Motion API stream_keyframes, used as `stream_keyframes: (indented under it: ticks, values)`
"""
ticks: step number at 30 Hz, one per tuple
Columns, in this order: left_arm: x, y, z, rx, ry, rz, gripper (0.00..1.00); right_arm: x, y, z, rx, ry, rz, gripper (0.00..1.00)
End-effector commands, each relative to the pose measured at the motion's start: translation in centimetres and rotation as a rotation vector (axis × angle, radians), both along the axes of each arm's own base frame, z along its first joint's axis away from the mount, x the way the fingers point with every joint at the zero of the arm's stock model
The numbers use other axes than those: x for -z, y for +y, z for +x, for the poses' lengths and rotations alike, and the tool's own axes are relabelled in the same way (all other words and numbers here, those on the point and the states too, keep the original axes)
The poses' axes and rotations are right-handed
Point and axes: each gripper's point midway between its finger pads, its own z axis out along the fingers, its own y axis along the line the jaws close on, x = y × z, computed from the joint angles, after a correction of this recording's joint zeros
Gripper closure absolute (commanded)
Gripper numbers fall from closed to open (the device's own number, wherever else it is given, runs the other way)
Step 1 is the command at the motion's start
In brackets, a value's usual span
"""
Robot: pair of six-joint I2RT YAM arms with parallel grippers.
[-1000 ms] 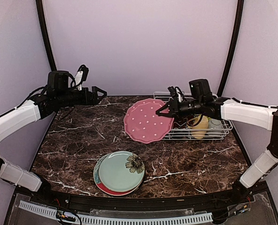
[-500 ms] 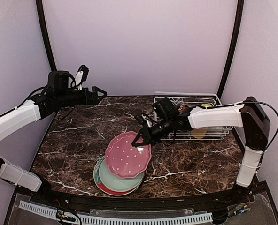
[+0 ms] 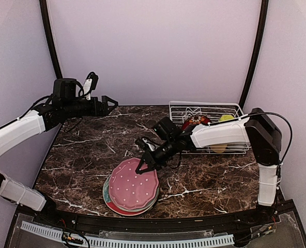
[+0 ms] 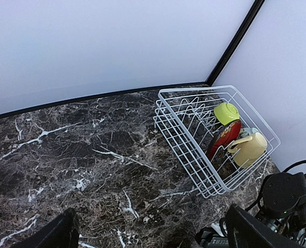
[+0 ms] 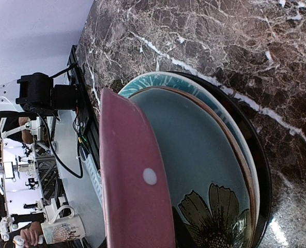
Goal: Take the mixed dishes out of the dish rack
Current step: Place the plate with another plate.
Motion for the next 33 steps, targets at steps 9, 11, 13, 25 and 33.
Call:
stream_keyframes:
  ticks: [9,11,13,25,33]
  values:
    - [-0.5,-0.1,0.0,0.008,-0.009,-0.015,0.02,-1.8,2.5,-0.9,-0.067,-0.02,0.089,0.98]
    - [-0.4,-0.1,0.0,0.008,-0.008,-0.015,0.02,-1.3,2.7,-1.0,-0.07,-0.024,0.074,0.97]
    - [-0.5,-0.1,0.0,0.008,-0.007,-0.016,0.02,-1.2,2.7,-1.0,-0.071,-0.029,0.065,0.96]
    - [-0.7,-0.1,-0.1,0.012,-0.011,-0.021,0.02,-1.0,1.7,-0.5,-0.062,-0.109,-0.024,0.76]
    - [-1.1,0.0,-0.2,0.009,-0.02,-0.025,0.02,-0.9,1.4,-0.4,-0.058,-0.166,-0.093,0.64]
